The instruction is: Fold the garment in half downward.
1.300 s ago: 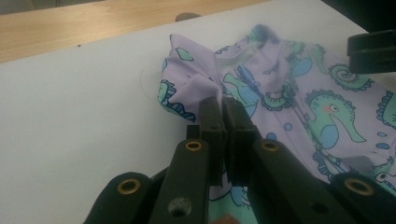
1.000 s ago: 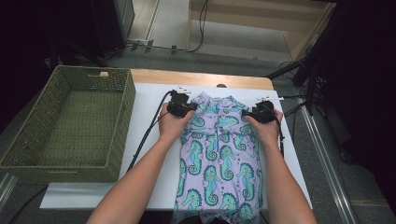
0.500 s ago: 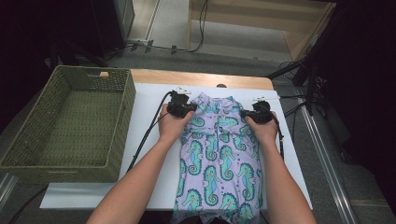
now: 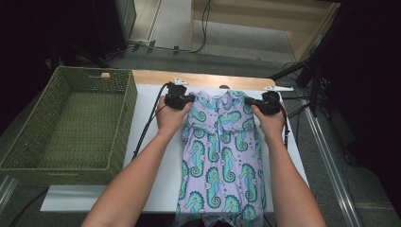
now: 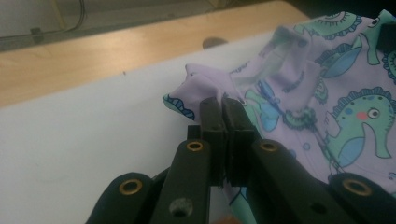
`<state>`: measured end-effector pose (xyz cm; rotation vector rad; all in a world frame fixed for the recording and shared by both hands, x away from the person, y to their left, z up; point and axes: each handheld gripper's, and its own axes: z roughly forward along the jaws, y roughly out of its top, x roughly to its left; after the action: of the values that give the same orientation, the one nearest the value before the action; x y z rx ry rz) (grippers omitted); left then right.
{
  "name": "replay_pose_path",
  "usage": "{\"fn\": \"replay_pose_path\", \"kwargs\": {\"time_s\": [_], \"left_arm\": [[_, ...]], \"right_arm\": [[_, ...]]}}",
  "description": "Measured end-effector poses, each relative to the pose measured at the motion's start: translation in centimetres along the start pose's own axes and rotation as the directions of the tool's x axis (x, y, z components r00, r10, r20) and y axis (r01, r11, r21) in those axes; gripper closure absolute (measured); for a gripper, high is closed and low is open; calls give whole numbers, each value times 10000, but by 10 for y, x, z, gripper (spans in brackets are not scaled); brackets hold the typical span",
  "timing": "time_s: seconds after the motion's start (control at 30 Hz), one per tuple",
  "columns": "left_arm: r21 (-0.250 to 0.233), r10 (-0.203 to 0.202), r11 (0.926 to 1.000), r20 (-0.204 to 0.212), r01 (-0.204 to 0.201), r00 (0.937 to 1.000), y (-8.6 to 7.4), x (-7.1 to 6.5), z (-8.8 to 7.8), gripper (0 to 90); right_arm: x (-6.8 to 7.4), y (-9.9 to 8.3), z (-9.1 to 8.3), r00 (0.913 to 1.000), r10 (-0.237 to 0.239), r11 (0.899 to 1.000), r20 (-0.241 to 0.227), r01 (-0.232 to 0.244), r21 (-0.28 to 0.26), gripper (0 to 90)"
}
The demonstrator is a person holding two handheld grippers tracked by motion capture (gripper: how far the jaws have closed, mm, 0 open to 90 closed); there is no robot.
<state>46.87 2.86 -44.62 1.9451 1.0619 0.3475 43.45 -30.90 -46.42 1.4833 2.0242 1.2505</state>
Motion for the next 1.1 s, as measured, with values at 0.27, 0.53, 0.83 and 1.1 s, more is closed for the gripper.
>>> {"fn": "replay_pose_path", "kwargs": {"time_s": [0.27,0.53,0.83,1.1], "left_arm": [[-879,507,9944,-828,-580,9953,51,11,-20,881],[-1424,249,9894,-309,-290,9992,40,9,-35,878],[-1773,82,9841,448,-1,9990,-5,-10,-55,877],[-2122,778,9755,847,-583,9934,-37,-36,-79,877]], "right_arm": [[17,54,-13,9980,-578,9955,273,597,-731,857],[32,60,-30,9967,-770,9769,-272,700,-2018,854],[38,-3,-37,9923,-895,9756,-854,701,-2082,853],[54,-41,-72,9834,-1648,9541,-758,1395,-2651,851]]}}
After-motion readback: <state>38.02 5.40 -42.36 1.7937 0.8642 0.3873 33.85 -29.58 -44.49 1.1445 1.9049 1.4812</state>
